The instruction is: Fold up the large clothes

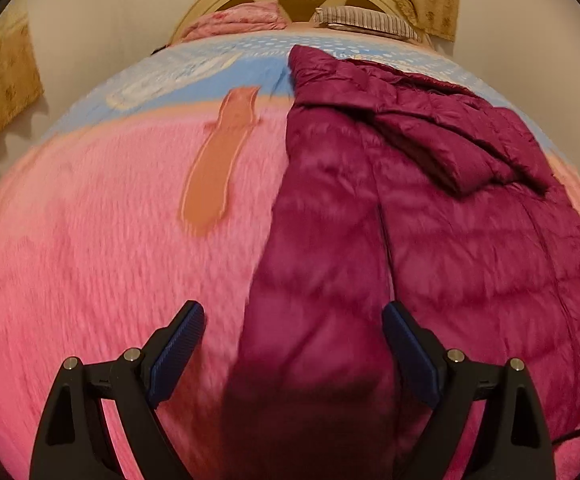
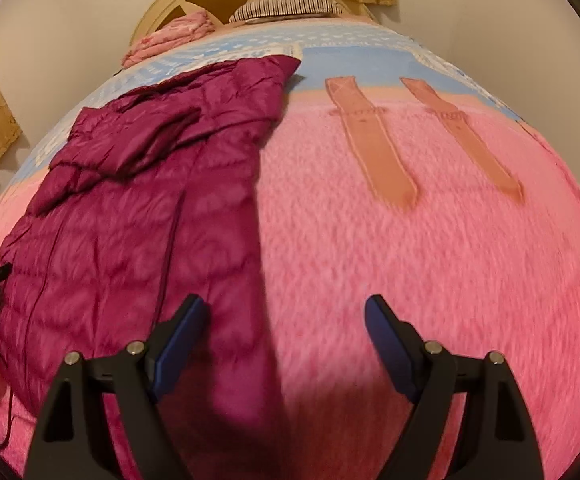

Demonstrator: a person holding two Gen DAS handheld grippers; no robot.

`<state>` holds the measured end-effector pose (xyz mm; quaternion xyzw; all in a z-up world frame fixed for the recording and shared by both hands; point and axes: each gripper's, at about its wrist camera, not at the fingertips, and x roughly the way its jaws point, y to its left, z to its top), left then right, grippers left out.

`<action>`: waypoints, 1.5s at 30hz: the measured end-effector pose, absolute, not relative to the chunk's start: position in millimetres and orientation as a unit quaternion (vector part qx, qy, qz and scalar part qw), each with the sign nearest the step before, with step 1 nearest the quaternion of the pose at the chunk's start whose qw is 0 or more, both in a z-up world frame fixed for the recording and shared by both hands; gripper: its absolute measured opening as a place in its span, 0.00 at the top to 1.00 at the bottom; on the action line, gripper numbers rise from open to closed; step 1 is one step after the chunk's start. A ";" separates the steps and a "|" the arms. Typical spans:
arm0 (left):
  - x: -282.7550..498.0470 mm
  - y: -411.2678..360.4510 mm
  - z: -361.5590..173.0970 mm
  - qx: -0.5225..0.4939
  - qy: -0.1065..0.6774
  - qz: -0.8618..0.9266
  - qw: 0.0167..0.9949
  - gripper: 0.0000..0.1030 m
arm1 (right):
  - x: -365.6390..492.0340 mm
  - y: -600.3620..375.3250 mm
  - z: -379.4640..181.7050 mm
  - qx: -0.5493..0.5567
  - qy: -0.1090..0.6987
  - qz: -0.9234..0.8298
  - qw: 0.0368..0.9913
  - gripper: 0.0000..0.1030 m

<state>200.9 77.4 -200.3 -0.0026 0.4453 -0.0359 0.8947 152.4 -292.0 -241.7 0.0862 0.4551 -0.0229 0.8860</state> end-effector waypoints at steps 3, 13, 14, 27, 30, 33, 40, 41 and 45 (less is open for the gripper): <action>184.6 77.8 -200.1 -0.012 0.443 -0.037 0.895 0.11 | 136.2 -285.8 -241.5 0.088 0.455 -0.014 0.886 0.18; 138.2 72.5 -199.1 -0.013 0.441 -0.068 0.895 0.13 | 91.9 -263.2 -251.7 0.085 0.455 0.014 0.886 0.39; 136.8 70.7 -197.3 -0.012 0.439 -0.073 0.895 0.26 | 90.8 -262.3 -251.3 0.090 0.454 0.022 0.886 0.48; 93.1 71.6 -100.1 -0.001 0.342 -0.130 0.931 0.94 | 44.5 -257.9 -181.2 0.135 0.348 0.093 0.923 0.91; 75.9 79.1 -68.4 -0.012 0.309 -0.136 0.941 0.94 | 27.0 -256.8 -148.5 0.126 0.311 0.102 0.937 0.91; 55.0 87.4 -32.5 -0.024 0.278 -0.148 0.949 0.94 | 11.5 -256.5 -118.4 0.120 0.277 0.104 0.948 0.91; 58.2 88.7 -2.6 -0.008 0.248 -0.155 0.956 0.94 | 13.6 -255.6 -76.6 0.109 0.222 0.104 0.963 0.92; 71.3 87.9 -5.9 -0.007 0.250 -0.149 0.957 0.94 | 26.7 -258.8 -77.5 0.112 0.225 0.102 0.963 0.92; 138.6 82.5 -24.8 0.000 0.279 -0.138 0.950 0.94 | 88.0 -267.6 -84.0 0.123 0.237 0.083 0.960 0.92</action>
